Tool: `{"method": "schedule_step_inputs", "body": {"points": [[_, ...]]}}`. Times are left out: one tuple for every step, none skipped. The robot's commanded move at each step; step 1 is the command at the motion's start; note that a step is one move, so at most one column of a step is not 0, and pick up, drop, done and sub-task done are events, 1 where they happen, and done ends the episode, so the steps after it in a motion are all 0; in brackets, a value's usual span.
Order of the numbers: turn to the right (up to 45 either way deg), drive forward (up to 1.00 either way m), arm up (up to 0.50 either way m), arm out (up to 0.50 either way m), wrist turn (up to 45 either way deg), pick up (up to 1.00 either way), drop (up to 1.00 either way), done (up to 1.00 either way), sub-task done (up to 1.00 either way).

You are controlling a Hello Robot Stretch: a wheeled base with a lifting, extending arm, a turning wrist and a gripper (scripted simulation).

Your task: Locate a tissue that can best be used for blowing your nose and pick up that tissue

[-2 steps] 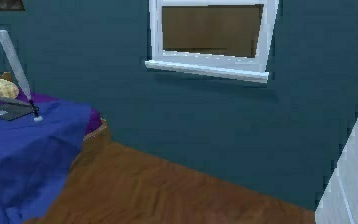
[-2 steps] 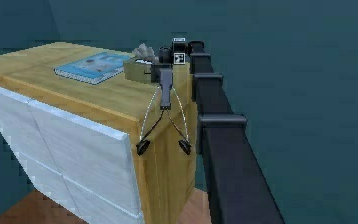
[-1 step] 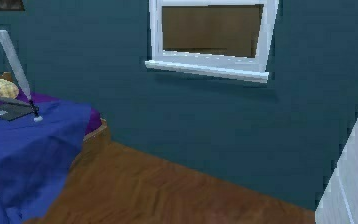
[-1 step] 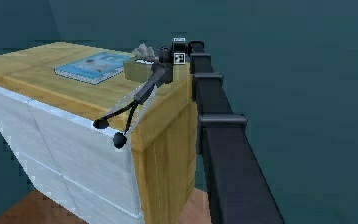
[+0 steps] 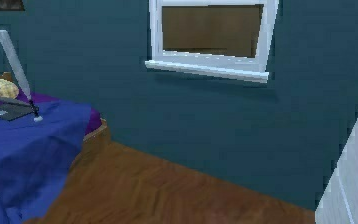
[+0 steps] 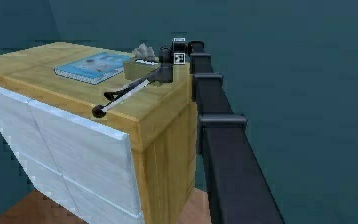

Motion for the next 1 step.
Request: {"method": "schedule_step_inputs", "body": {"points": [[0.0,0.0,0.0,0.0,45.0,0.0,0.0,0.0,0.0]]}}
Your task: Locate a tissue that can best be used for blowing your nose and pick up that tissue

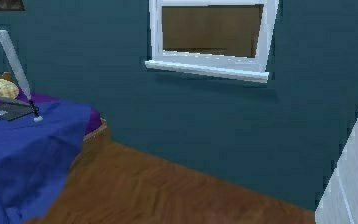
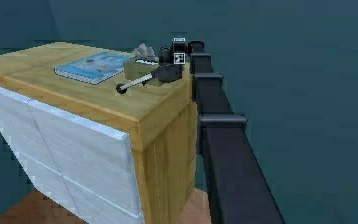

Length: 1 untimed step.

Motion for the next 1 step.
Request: {"method": "schedule_step_inputs", "body": {"points": [[0.0,0.0,0.0,0.0,33.0,0.0,0.0,0.0,0.0]]}}
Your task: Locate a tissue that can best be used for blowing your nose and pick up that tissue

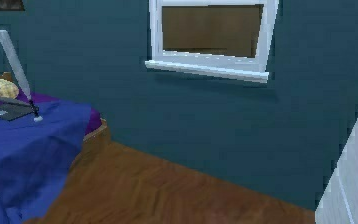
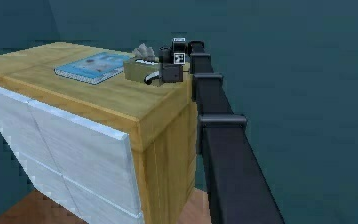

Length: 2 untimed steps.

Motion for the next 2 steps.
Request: {"method": "schedule_step_inputs", "body": {"points": [[0.0,0.0,0.0,0.0,0.0,1.0,0.0,0.0,0.0],[0.0,0.0,0.0,0.0,0.0,0.0,0.0,1.0,0.0]]}}
